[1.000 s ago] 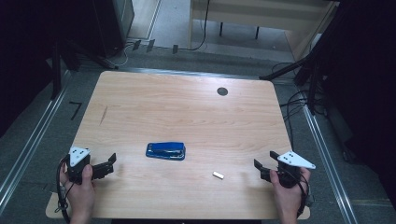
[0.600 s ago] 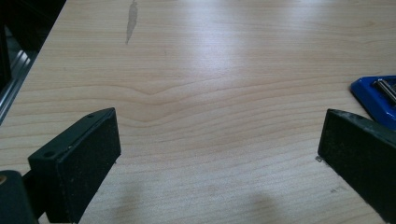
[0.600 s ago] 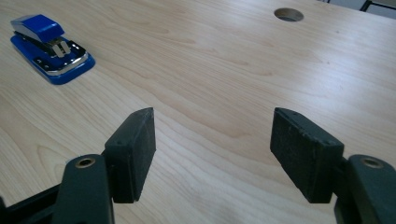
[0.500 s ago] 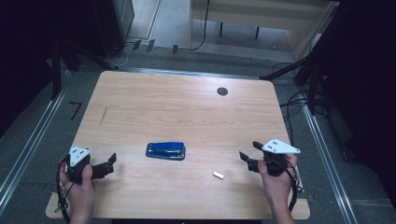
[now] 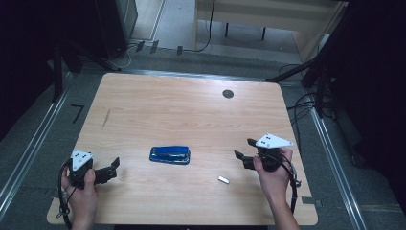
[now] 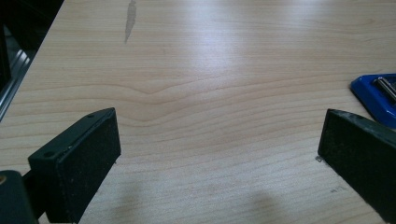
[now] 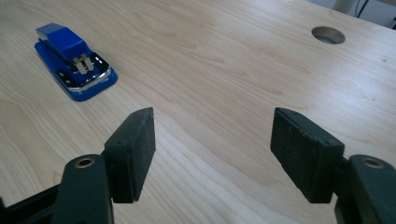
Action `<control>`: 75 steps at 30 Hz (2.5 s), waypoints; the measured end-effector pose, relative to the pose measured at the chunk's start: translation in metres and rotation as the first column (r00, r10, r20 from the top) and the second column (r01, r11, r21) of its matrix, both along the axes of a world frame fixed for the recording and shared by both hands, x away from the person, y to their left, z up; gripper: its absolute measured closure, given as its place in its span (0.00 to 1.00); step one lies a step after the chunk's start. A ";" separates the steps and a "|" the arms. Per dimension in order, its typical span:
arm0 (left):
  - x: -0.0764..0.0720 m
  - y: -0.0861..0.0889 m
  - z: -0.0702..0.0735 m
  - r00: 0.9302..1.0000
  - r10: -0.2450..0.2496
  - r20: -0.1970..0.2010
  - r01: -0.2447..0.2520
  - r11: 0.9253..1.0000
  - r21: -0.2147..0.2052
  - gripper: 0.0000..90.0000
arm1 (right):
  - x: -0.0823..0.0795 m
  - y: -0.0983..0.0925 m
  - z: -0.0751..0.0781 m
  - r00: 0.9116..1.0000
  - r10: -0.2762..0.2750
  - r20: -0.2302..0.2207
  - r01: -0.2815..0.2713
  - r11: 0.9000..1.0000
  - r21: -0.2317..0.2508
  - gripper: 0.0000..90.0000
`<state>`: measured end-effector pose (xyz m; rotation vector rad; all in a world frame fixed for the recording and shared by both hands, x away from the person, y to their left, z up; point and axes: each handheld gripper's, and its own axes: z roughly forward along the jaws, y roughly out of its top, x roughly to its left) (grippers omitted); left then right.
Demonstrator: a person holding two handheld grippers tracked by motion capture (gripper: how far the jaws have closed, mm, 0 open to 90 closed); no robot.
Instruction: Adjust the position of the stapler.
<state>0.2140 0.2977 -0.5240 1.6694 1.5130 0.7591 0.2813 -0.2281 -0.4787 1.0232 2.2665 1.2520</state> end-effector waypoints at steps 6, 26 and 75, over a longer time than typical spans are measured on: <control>0.000 0.000 0.000 1.000 -0.005 -0.001 0.005 1.000 0.003 0.00 | 0.007 0.013 -0.002 0.999 0.044 -0.019 -0.044 0.999 -0.011 0.36; 0.000 0.000 0.000 1.000 -0.005 -0.004 0.005 1.000 -0.001 0.00 | 0.025 0.054 0.001 0.988 0.147 -0.038 -0.148 0.989 -0.025 0.39; 0.002 -0.001 0.000 1.000 -0.007 -0.016 0.007 1.000 0.006 0.00 | 0.043 0.135 -0.005 0.936 0.345 -0.070 -0.350 0.934 -0.075 0.55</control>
